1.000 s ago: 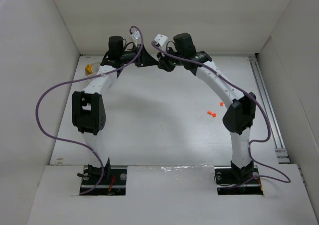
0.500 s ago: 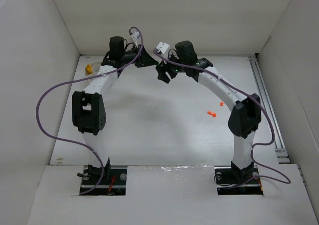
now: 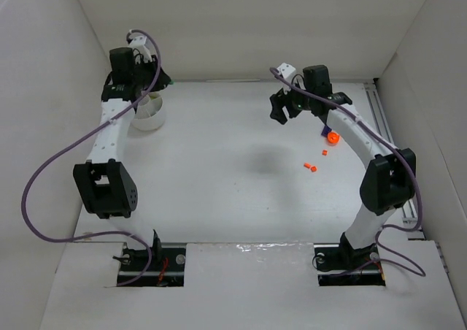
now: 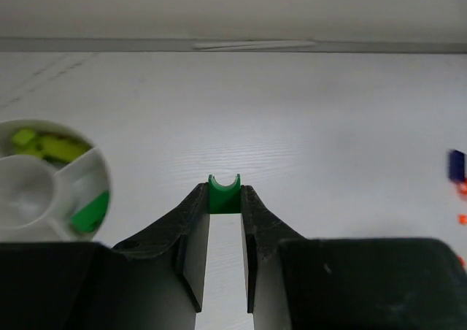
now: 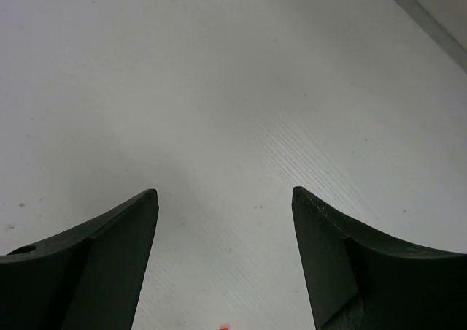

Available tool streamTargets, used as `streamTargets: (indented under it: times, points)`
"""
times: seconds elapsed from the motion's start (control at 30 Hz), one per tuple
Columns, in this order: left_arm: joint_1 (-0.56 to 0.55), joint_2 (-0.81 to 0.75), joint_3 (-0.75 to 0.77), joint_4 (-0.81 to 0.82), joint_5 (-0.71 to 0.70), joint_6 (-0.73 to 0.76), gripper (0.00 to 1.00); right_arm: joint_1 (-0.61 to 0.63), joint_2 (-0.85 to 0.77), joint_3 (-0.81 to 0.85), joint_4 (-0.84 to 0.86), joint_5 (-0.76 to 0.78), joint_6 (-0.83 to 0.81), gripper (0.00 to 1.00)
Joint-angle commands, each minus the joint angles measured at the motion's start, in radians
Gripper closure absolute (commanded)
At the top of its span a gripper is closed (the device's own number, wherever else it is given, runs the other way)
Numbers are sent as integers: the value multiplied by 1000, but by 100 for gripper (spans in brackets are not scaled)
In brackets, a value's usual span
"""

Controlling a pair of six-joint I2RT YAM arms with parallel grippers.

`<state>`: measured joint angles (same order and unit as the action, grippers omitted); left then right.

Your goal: Sort the legos into containers by color

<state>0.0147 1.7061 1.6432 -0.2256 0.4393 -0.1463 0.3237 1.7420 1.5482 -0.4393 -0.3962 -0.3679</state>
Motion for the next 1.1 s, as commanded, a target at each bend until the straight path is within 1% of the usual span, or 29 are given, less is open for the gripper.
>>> streamTargets:
  times: [0.0,0.17,0.33,0.43,0.57,0.73,0.83,0.93,1.07]
  points:
    - [27,-16,-23,-138,-200,100,97,-38,34,27,13,-6,87,22]
    - [45,29,17,-159,-289,122,97,-100,66,55,24,-15,127,22]
    - [45,99,64,-181,-326,132,97,-118,67,55,24,5,138,22]
    - [45,125,84,-181,-361,132,94,-127,67,55,24,5,138,22]
    - [45,190,125,-181,-386,122,88,-137,67,55,24,5,138,22]
    - [45,233,179,-181,-404,122,87,-137,76,55,24,5,138,22]
    - [45,256,188,-181,-416,122,82,-146,76,64,24,5,138,22]
    - [45,265,198,-190,-416,122,79,-146,85,73,2,14,129,22]
    - [45,277,210,-201,-416,122,68,-170,105,95,-33,5,119,22]
